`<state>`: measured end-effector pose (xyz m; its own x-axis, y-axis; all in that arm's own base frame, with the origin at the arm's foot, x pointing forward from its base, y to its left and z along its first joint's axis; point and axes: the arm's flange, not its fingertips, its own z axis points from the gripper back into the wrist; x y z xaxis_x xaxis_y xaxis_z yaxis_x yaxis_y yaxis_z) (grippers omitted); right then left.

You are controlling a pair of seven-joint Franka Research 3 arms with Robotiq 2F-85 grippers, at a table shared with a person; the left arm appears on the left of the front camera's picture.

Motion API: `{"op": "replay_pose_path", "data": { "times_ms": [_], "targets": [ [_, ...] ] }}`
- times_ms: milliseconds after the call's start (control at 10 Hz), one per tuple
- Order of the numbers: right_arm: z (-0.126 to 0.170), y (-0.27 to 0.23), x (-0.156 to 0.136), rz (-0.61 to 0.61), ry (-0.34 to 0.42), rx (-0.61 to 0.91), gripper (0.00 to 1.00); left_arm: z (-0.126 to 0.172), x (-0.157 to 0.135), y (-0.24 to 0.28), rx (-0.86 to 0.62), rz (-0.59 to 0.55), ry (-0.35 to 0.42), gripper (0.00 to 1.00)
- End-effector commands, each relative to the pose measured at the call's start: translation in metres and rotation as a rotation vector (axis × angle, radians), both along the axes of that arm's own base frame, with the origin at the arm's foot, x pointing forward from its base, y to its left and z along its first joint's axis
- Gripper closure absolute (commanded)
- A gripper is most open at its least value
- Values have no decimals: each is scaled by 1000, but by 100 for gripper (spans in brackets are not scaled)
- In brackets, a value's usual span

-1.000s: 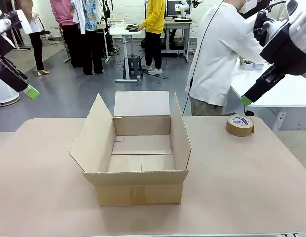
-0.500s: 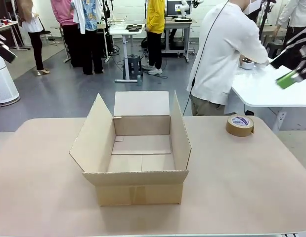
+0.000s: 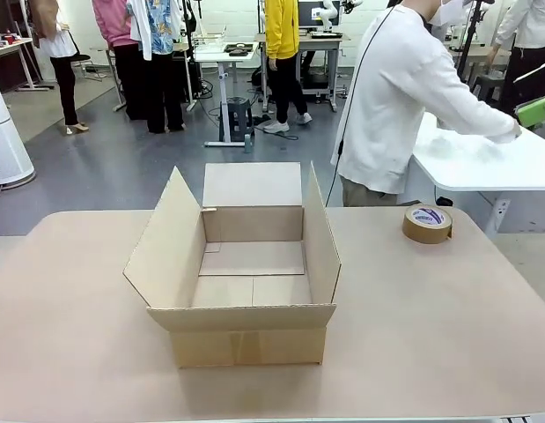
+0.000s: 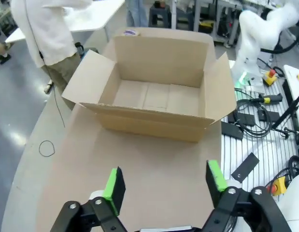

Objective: Wrap the clocks to prevent damage.
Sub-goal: Open the side flaps of the Package Box.

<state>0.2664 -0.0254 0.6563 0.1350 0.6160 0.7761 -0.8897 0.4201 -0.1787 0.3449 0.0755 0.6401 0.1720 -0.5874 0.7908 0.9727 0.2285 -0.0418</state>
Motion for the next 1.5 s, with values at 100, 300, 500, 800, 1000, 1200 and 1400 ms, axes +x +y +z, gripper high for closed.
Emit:
{"op": "replay_pose_path", "data": {
  "times_ms": [100,300,500,800,1000,1200,1400],
  "targets": [
    [-12,13,-1,21,4,-40,66,6,-13,-13,15,-6,-50,100],
    [-12,15,1,10,16,-59,100,6,-13,-12,52,-12,-49,84],
    [-9,17,1,6,14,-67,100,7,-10,-9,70,-19,-53,100],
    [-8,20,-1,15,8,-92,100,4,-11,-11,88,-18,-55,100],
    [-8,19,-1,17,7,-99,100,4,-10,-10,99,-18,-54,100],
    [-9,20,-2,15,-5,-126,100,3,-13,-9,106,-10,-59,100],
    [-6,23,-2,-35,4,-121,100,2,-10,-12,153,70,-46,100]
  ]
}}
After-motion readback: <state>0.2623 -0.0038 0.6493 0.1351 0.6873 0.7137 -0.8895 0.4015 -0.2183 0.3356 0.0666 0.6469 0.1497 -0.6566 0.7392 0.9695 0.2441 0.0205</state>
